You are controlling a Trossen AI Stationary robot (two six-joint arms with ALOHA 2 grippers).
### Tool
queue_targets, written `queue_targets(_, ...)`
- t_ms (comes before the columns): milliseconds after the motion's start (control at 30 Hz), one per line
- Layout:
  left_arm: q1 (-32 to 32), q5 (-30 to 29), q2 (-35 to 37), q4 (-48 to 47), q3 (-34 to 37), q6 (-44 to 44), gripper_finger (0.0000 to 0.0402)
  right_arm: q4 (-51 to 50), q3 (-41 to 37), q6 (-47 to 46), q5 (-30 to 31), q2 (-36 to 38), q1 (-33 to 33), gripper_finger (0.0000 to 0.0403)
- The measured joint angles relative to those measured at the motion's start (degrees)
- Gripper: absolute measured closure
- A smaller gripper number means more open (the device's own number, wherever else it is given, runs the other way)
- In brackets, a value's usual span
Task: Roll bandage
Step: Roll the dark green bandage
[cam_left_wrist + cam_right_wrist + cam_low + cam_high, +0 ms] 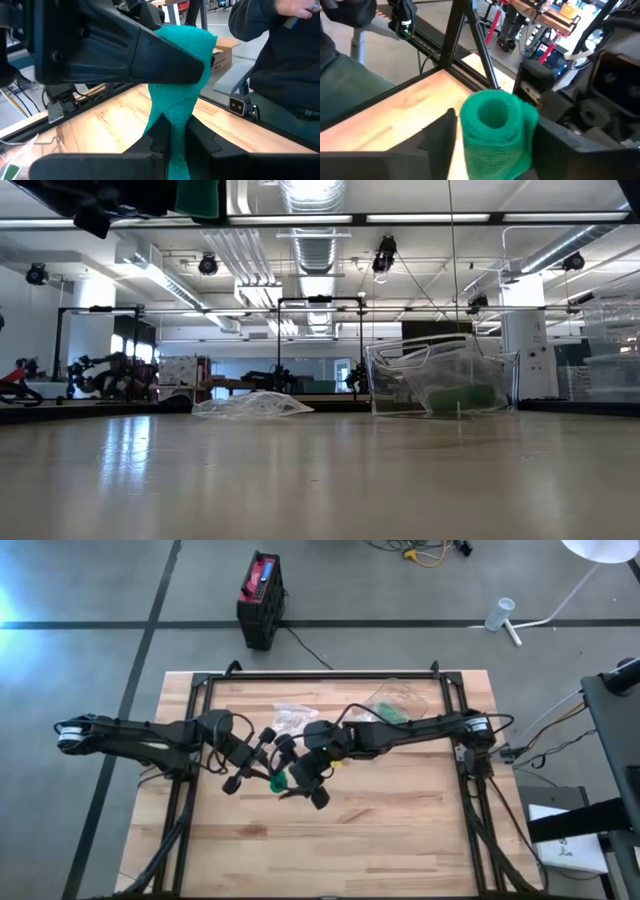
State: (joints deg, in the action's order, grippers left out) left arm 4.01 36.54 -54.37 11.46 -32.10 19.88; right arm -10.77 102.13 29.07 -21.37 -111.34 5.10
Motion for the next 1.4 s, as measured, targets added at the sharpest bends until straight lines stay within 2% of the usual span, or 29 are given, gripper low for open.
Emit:
queue_targets(233,-0.05,-0.30,0.24,-0.14,0.00,1.47,0.0360,0.13,-0.02,0.10,1.78,0.12,0.00,0.0319)
queue_targets(333,-0.09,-3.45,1.08,-0.77,0.00,0.58,0.0337,-0.42,-0.10,-0.18,4.94,0.72,0.07,0.0372)
queue_targets(400,-0.09,-5.94,2.14,-2.04,0.00,0.63,0.0318,-1.08,-0.13,-0.54,6.56,1.58,0.02,0.0388)
queue_targets(500,-0.02,-8.72,4.05,-3.56,0.00,0.80,0.0286,-1.72,-0.20,-1.92,10.20,3.23,-0.07,0.0382)
queue_targets(667,-0.04,-9.59,6.53,-4.04,0.00,0.81,0.0239,-1.65,-0.14,-4.65,16.25,5.06,0.07,0.0374)
queue_targets(867,-0.09,-15.75,6.10,-2.39,0.00,0.57,0.0206,-0.79,-0.13,-6.68,21.28,4.60,-0.11,0.0386)
queue_targets(1000,-0.09,-16.73,4.21,-0.87,0.00,0.09,0.0200,-0.92,-0.13,-8.60,26.63,4.49,-0.20,0.0379)
queue_targets(1167,-0.09,-17.70,2.47,2.05,0.00,-0.63,0.0209,-0.93,-0.21,-10.24,27.38,4.49,-0.50,0.0380)
queue_targets(1400,-0.11,-27.85,1.10,3.49,0.00,-3.56,0.0234,-1.22,-0.63,-11.57,28.05,4.36,-0.63,0.0377)
